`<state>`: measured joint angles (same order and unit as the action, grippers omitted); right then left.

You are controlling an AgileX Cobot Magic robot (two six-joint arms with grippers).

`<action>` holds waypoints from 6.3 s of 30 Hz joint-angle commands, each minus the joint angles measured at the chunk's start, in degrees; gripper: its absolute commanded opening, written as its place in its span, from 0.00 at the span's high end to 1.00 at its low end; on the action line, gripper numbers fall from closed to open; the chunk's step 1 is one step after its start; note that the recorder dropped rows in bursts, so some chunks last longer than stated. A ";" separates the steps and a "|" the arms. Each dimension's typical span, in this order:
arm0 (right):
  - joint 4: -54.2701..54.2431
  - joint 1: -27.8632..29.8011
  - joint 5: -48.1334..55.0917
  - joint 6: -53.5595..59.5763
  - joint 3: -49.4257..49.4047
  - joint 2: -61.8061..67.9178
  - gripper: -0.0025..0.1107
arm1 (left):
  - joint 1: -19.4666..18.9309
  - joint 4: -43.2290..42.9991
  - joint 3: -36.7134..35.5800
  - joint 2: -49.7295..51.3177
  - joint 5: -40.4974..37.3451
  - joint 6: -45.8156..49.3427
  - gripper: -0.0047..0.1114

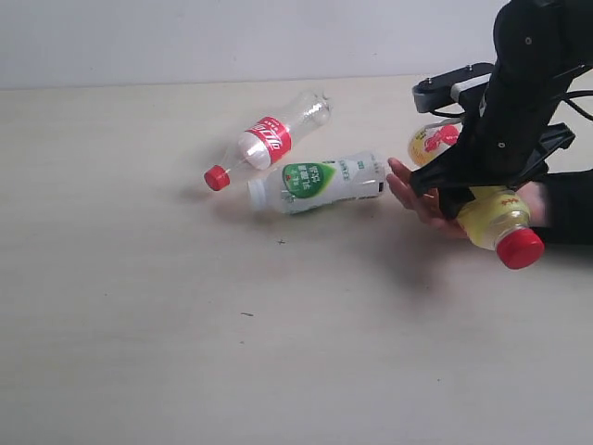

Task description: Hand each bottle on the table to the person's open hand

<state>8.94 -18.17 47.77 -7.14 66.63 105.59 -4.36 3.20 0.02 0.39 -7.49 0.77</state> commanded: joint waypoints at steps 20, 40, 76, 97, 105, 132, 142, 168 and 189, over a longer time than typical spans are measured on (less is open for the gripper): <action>0.68 0.17 -1.79 0.45 0.60 -7.50 0.19 | 0.29 -0.11 -0.02 -0.39 0.29 0.05 0.89; 6.87 0.17 -14.63 0.70 -18.02 -60.94 0.98 | 0.29 -0.11 -0.02 -0.39 0.29 0.05 0.89; 16.79 0.17 -39.50 -2.02 -42.19 -82.34 0.98 | 0.29 -0.11 -0.02 -0.39 0.29 0.05 0.89; 16.98 0.17 -39.55 -1.90 -42.19 -81.86 0.98 | 0.29 -0.11 -0.02 -0.39 0.29 0.05 0.89; 16.87 0.17 -40.66 -2.08 -42.19 -73.36 0.98 | 0.29 -0.11 -0.02 -0.39 0.29 0.05 0.89; 20.39 0.17 -44.70 -0.82 -48.88 -98.79 0.98 | 0.29 -0.11 -0.02 -0.39 0.29 0.05 0.89; 20.28 0.17 -42.77 -0.82 -48.96 -103.34 0.98 | 0.29 -0.11 -0.02 -0.39 0.29 0.05 0.89; -28.55 -1.27 2.86 44.36 -2.37 -28.62 0.98 | 0.29 -0.11 -0.02 -0.39 0.29 0.05 0.89; 6.29 -17.59 3.27 54.02 20.79 9.95 0.90 | 0.29 -0.11 -0.02 -0.39 0.29 0.05 0.89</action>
<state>12.09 -34.52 51.08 46.68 86.85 114.89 -4.36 3.20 0.02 0.39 -7.49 0.77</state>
